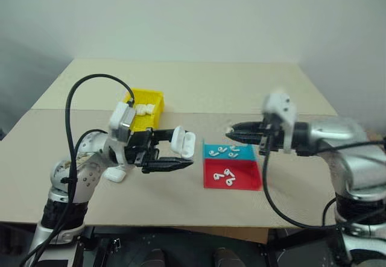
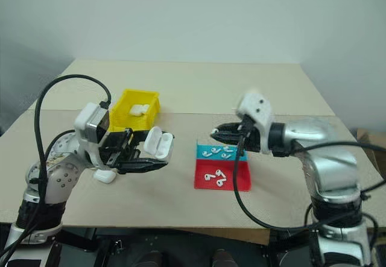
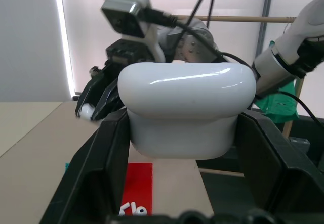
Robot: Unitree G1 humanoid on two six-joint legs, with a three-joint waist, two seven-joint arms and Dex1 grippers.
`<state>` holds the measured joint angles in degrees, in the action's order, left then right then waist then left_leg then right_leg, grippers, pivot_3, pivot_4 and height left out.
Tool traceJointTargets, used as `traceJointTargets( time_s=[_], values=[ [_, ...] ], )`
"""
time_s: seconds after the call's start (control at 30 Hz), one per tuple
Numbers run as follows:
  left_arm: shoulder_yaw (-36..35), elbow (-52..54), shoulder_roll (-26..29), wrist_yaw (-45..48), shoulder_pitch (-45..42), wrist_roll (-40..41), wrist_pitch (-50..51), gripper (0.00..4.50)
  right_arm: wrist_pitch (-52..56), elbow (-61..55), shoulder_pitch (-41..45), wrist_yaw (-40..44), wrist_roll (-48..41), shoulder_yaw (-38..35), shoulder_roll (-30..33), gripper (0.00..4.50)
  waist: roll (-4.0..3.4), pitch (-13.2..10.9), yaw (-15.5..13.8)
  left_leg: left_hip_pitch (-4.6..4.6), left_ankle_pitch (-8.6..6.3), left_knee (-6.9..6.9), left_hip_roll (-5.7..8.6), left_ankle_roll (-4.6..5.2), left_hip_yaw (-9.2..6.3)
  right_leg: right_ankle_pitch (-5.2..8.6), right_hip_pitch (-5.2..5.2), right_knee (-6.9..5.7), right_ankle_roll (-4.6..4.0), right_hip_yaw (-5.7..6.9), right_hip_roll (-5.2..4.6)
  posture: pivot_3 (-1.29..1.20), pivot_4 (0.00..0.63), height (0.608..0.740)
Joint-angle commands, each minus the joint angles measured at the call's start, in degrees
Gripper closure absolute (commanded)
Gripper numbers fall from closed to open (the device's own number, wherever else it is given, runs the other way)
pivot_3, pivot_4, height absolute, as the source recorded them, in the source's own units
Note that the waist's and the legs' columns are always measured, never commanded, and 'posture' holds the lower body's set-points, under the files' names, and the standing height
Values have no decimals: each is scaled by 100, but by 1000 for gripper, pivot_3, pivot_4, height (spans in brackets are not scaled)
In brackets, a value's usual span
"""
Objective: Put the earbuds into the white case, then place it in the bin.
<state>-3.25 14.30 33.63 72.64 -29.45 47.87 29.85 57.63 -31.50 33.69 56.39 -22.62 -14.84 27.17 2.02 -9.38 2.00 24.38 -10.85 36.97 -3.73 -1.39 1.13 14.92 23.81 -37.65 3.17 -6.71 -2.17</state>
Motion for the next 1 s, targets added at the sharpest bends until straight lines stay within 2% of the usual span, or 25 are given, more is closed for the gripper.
traceJointTargets(
  time_s=[0.03,0.17,0.27,0.47,0.73,1.0],
  values=[
    [72,-33,-91,-13,-285,31,14,1708,642,-563,229,-1189,-1237,-1135,-1123,3878,-1,-1,20,0,1,2,2,-1,1,-1,2,-5,1,-4,-1,0,150,740],
    [212,-314,-147,114,-541,-102,4,1708,978,-782,413,-2055,-2211,-1130,-1989,3878,-6,1,75,-8,4,-1,0,-5,0,-2,6,-23,-1,-5,2,0,150,740],
    [328,-529,-218,188,-765,-217,-61,1708,851,-809,289,-2326,-2525,-779,-2113,3878,-7,1,83,-8,4,-5,-1,-5,-1,1,15,-29,-5,-6,6,0,150,740],
    [369,-818,-233,400,-1019,-367,-99,1708,565,-803,40,-2575,-2983,-364,-1910,3878,-7,1,75,6,3,-8,-1,-5,-1,2,22,-17,-5,-5,5,0,150,740],
    [399,-960,-317,495,-1141,-504,-122,1708,55,-793,-146,-2734,-3073,135,-1571,3878,-7,1,80,4,3,-9,-2,-4,-1,3,21,-16,-5,-6,6,0,150,740],
    [338,-870,-321,486,-1115,-457,-90,1708,-608,-776,-357,-2764,-2556,710,-1049,3878,-7,1,77,7,3,-9,-1,-4,-1,3,22,-13,-5,-5,6,0,150,740]
  ],
)
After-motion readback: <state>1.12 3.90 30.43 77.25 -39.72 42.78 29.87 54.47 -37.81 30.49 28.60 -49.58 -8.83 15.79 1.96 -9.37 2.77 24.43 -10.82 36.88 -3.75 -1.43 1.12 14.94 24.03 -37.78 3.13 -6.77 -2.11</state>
